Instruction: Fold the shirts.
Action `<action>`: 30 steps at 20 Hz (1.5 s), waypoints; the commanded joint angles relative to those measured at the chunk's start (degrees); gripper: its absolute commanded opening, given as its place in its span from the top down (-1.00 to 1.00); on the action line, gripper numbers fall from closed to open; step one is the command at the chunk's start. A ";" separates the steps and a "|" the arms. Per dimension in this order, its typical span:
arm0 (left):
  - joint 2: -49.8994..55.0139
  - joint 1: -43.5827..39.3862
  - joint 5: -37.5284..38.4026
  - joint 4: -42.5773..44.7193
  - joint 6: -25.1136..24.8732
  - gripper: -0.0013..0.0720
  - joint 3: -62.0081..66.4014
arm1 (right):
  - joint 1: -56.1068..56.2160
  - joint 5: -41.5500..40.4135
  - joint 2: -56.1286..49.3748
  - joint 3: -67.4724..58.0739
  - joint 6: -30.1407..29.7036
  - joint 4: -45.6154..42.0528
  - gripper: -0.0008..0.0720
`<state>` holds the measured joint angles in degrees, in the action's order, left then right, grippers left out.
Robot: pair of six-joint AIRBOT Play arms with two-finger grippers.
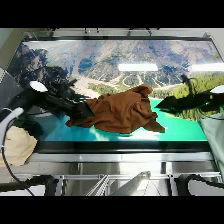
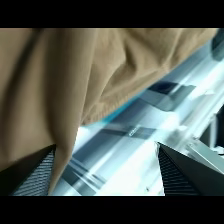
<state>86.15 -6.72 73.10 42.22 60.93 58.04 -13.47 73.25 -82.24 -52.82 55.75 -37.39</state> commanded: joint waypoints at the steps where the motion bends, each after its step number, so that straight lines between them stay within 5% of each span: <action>1: 2.49 -7.06 -9.14 0.13 0.26 -0.97 -1.25 | 1.20 -1.99 -3.23 3.23 -0.02 -1.18 -0.38; 8: 17.31 -10.51 -4.63 0.26 4.17 -0.96 14.56 | 8.92 -4.52 -10.47 3.17 -3.58 5.60 -0.37; 9: 19.06 -10.51 -3.02 0.28 4.92 -0.80 16.81 | 9.73 -4.63 -10.78 3.13 -5.22 8.02 -0.36; 10: 20.68 -10.51 -1.31 0.28 5.20 -0.55 18.84 | 10.36 -4.68 -10.84 3.08 -6.43 10.38 -0.18; 11: 22.03 -10.51 0.33 0.26 5.22 -0.30 20.59 | 10.51 -4.59 -10.80 3.06 -7.41 12.26 0.41; 12: 23.32 -10.51 2.01 0.22 5.25 0.18 22.32 | 10.47 -4.26 -10.80 3.06 -7.82 13.92 0.70; 13: 24.35 -10.51 3.56 0.20 5.44 0.98 23.67 | 10.47 -4.20 -10.73 3.06 -7.85 14.53 0.72; 14: 24.98 -10.54 4.37 0.04 5.88 0.97 24.65 | 10.47 -3.89 -10.60 3.06 -7.82 14.51 0.94; 21: 14.62 -9.60 5.44 -6.21 3.43 0.96 29.22 | 9.92 1.99 -1.09 2.58 -8.00 16.72 0.93; 30: -13.11 -3.69 6.40 -6.93 2.54 0.94 30.42 | 7.91 3.52 29.35 -8.02 -10.05 27.06 0.93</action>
<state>82.85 -13.02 79.55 36.03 63.83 88.27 -4.73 77.76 -63.07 -56.58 46.37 -13.61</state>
